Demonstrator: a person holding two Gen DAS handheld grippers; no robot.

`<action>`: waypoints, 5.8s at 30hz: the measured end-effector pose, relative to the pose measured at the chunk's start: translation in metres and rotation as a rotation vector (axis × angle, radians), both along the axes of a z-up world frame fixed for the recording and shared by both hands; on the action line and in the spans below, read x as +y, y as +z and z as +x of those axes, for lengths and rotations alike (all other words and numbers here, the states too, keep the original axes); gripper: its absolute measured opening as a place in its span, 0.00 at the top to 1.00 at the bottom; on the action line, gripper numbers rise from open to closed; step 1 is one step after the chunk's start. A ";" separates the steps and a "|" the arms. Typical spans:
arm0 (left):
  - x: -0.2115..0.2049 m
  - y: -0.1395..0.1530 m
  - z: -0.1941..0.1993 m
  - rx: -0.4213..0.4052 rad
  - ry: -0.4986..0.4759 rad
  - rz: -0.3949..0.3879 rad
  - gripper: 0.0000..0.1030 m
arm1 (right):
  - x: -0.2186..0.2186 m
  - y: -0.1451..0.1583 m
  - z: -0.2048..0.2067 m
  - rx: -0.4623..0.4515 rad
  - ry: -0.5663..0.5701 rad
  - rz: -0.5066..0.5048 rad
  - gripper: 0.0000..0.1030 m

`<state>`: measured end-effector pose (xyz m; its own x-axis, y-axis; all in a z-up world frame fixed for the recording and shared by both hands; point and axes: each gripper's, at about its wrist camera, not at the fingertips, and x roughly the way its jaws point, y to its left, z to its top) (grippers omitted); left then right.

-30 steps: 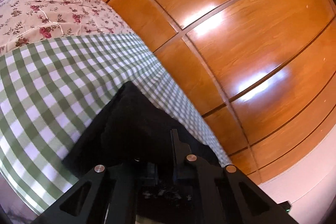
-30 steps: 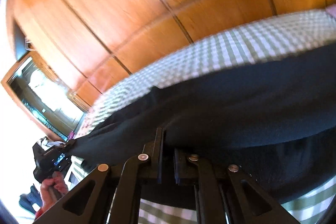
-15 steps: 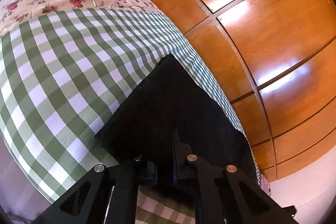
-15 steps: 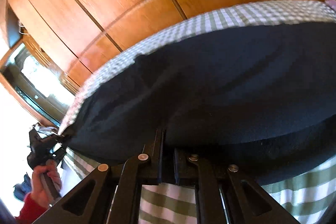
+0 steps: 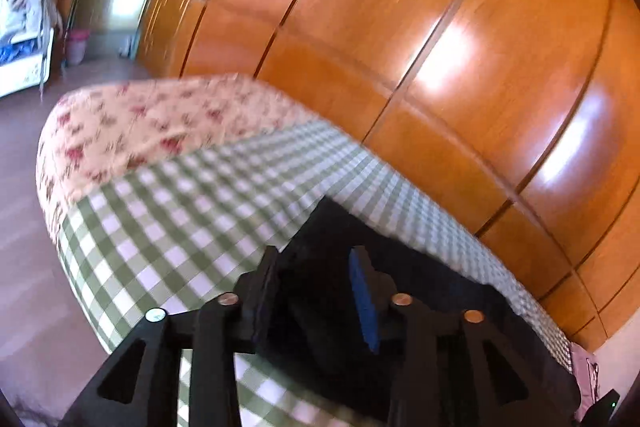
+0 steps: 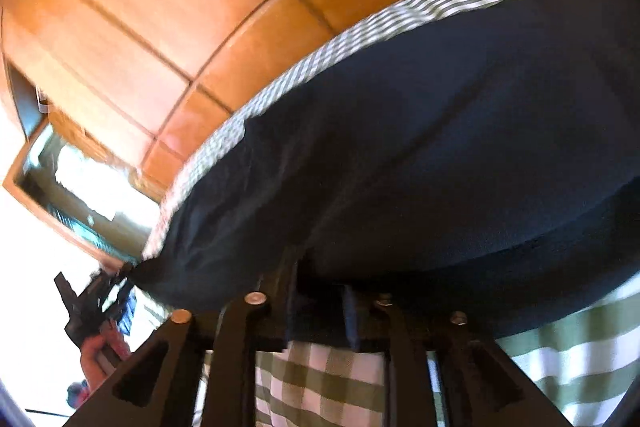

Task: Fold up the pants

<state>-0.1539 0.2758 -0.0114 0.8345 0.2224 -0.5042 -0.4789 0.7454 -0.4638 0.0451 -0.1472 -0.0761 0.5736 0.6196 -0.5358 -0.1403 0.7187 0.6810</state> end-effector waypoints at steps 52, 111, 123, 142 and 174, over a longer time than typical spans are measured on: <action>-0.244 -0.041 0.118 0.196 -0.762 0.072 0.51 | -0.141 -0.003 -0.019 0.057 -0.264 0.101 0.62; -0.148 -0.066 0.159 0.078 -0.554 0.037 0.41 | 0.148 0.051 0.190 -0.047 0.417 -0.294 0.68; -0.144 -0.069 0.156 0.037 -0.564 -0.004 0.41 | 0.187 0.016 0.209 0.043 0.583 -0.303 0.74; -0.143 -0.070 0.156 0.026 -0.569 -0.022 0.41 | 0.168 0.011 0.225 -0.058 0.343 -0.288 0.83; -0.165 -0.064 0.157 0.158 -0.513 0.162 0.40 | -0.059 0.026 0.042 -0.136 -0.083 -0.367 0.50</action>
